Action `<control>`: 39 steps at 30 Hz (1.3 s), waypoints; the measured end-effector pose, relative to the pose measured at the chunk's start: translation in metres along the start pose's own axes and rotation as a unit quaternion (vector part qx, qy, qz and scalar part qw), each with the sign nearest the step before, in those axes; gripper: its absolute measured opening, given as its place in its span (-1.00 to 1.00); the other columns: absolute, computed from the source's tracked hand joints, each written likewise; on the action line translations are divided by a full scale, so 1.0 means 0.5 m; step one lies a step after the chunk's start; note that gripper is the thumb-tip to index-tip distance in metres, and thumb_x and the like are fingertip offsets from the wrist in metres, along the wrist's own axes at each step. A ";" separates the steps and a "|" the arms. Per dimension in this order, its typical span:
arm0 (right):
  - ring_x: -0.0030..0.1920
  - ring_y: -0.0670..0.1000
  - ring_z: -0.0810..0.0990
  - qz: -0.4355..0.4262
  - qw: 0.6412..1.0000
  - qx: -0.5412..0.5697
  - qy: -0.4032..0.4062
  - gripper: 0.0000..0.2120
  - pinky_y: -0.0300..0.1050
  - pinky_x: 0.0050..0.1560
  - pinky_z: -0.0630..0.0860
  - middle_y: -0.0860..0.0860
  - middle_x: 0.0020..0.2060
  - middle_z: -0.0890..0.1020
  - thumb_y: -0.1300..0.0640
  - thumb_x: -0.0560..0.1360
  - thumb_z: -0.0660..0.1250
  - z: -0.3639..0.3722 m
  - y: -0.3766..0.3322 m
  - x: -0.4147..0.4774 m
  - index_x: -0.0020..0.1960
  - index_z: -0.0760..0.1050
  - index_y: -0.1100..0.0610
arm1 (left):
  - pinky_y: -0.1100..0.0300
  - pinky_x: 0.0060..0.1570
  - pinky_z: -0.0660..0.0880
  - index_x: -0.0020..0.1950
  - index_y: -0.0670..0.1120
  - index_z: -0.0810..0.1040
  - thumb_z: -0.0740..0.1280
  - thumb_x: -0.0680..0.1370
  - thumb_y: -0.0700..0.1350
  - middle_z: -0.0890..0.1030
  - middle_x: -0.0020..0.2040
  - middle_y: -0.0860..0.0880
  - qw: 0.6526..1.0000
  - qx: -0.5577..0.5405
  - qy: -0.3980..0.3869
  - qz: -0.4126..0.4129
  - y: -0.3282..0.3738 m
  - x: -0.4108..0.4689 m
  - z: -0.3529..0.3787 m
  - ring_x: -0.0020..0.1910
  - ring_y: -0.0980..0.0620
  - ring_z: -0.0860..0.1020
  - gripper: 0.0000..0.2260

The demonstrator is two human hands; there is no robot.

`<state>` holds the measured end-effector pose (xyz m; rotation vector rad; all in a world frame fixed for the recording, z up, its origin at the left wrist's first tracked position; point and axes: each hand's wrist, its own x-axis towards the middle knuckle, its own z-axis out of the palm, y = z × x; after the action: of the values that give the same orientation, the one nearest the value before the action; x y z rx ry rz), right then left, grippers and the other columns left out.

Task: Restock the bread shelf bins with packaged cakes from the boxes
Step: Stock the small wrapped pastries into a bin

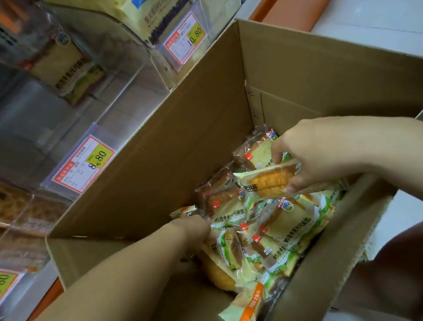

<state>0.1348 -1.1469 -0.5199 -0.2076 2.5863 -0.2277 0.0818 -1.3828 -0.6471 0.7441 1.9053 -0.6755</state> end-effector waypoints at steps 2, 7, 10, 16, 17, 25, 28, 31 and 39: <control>-0.08 0.00 0.44 0.001 1.000 0.013 -0.003 -0.48 -0.17 -0.12 0.38 -0.07 -0.10 0.40 -0.15 0.41 0.42 -0.002 0.000 0.001 0.31 0.40 -0.05 | 0.13 -0.11 0.47 0.10 -0.16 0.57 0.32 0.54 -0.18 0.58 0.05 -0.11 0.999 -0.023 0.037 0.007 -0.006 -0.016 -0.024 0.03 -0.09 0.58 -0.84; -0.05 0.02 0.48 0.013 0.998 0.038 0.051 -0.48 -0.10 -0.06 0.48 -0.07 -0.10 0.44 -0.18 0.38 0.45 -0.011 -0.009 0.000 0.27 0.44 -0.06 | 0.28 -0.39 0.41 0.09 -0.12 0.59 0.34 0.55 -0.08 0.56 -0.11 -0.01 0.982 -0.120 0.148 0.017 -0.016 -0.110 -0.125 -0.32 0.12 0.46 -0.83; -0.01 0.02 0.51 0.015 0.993 0.060 0.100 -0.52 -0.08 -0.04 0.51 -0.08 -0.07 0.52 -0.18 0.37 0.44 -0.021 -0.021 -0.005 0.22 0.48 -0.04 | 0.23 -0.15 0.45 0.18 -0.07 0.59 0.33 0.55 -0.05 0.61 0.06 -0.01 0.957 -0.182 0.225 0.007 -0.040 -0.185 -0.139 -0.11 0.07 0.52 -0.76; -0.03 -0.06 0.51 -0.017 0.962 0.204 0.180 -0.60 -0.17 -0.06 0.43 -0.13 -0.10 0.51 -0.14 0.34 0.49 -0.047 -0.064 -0.042 0.11 0.52 -0.04 | 0.22 0.00 0.50 0.10 -0.04 0.65 0.31 0.56 -0.11 0.65 -0.05 0.02 0.861 -0.354 0.365 -0.024 -0.083 -0.329 -0.084 -0.06 0.10 0.59 -0.82; -0.03 -0.07 0.52 -0.027 0.957 0.222 0.184 -0.59 -0.19 -0.07 0.43 -0.15 -0.11 0.51 -0.13 0.34 0.49 -0.048 -0.074 -0.048 0.12 0.52 -0.04 | 0.22 -0.02 0.51 0.10 -0.05 0.65 0.30 0.56 -0.12 0.65 -0.08 0.01 0.844 -0.376 0.382 -0.026 -0.084 -0.349 -0.072 -0.12 0.11 0.59 -0.83; 0.02 -0.18 0.53 -0.121 0.897 0.342 0.252 -0.52 -0.23 -0.10 0.44 -0.17 0.04 0.55 -0.02 0.31 0.54 -0.059 -0.185 -0.093 0.16 0.45 -0.13 | 0.30 -0.31 0.50 0.06 0.00 0.65 0.24 0.60 -0.14 0.67 -0.14 -0.01 0.716 -0.460 0.521 -0.067 -0.103 -0.500 0.048 -0.33 0.23 0.57 -0.80; -0.02 -0.23 0.53 -0.140 0.878 0.357 0.287 -0.55 -0.36 -0.22 0.41 -0.23 0.02 0.52 0.02 0.35 0.52 -0.067 -0.243 -0.105 0.17 0.43 -0.14 | 0.09 -0.17 0.58 0.08 0.04 0.63 0.22 0.61 -0.09 0.68 -0.18 0.00 0.660 -0.485 0.567 -0.083 -0.115 -0.542 0.087 -0.27 0.07 0.63 -0.80; -0.03 -0.25 0.55 -0.169 0.848 0.394 0.313 -0.56 -0.38 -0.22 0.43 -0.23 0.00 0.54 0.06 0.36 0.52 -0.089 -0.301 -0.113 0.17 0.43 -0.13 | 0.23 -0.18 0.56 0.07 0.05 0.61 0.20 0.62 -0.11 0.62 -0.34 0.13 0.597 -0.503 0.619 -0.086 -0.129 -0.570 0.130 -0.29 0.11 0.62 -0.80; 0.04 -0.06 0.61 -0.227 0.792 0.465 0.325 -0.57 -0.05 -0.03 0.59 -0.09 0.00 0.60 0.11 0.34 0.53 -0.137 -0.453 -0.080 0.11 0.44 -0.13 | 0.18 -0.11 0.57 0.08 0.00 0.64 0.22 0.61 -0.15 0.67 -0.12 0.09 0.330 -0.613 0.710 -0.109 -0.172 -0.593 0.264 -0.17 0.09 0.63 -0.79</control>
<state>0.1561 -1.3516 -0.3965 -0.4237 2.6153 -1.9845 0.2024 -1.5973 -0.4186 -0.2952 2.9717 2.0565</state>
